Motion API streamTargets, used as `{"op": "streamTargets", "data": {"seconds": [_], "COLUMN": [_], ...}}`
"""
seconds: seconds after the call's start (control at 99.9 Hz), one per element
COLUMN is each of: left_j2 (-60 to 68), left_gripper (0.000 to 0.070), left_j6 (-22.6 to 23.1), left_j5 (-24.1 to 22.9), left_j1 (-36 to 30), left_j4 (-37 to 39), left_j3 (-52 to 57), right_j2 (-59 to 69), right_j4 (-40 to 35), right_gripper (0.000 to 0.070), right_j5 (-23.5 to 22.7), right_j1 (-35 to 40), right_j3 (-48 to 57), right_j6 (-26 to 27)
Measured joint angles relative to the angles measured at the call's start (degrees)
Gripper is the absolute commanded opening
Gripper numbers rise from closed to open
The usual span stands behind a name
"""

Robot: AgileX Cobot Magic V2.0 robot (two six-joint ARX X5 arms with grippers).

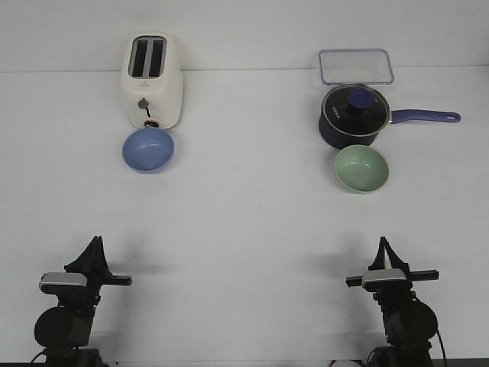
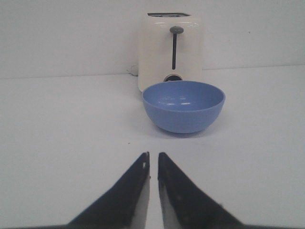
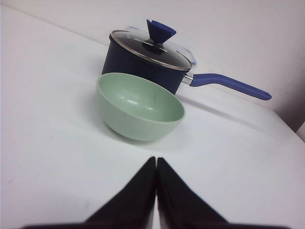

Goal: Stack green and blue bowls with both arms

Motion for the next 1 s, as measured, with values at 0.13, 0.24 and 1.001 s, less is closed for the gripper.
{"op": "streamTargets", "data": {"seconds": [0.13,0.24,1.001], "left_j2": [0.0,0.0,0.0], "left_gripper": [0.0015,0.0015,0.0015], "left_j6": [0.0,0.0,0.0], "left_j5": [0.0,0.0,0.0], "left_j1": [0.0,0.0,0.0], "left_j4": [0.0,0.0,0.0], "left_j3": [0.0,0.0,0.0], "right_j2": [0.0,0.0,0.0], "right_j4": [0.0,0.0,0.8], "right_gripper": [0.0001,0.0001,0.0001], "right_j5": [0.0,0.0,-1.6], "right_j1": [0.0,0.0,0.0], "right_j3": [0.0,0.0,0.0], "right_j6": [0.0,0.0,3.9]}}
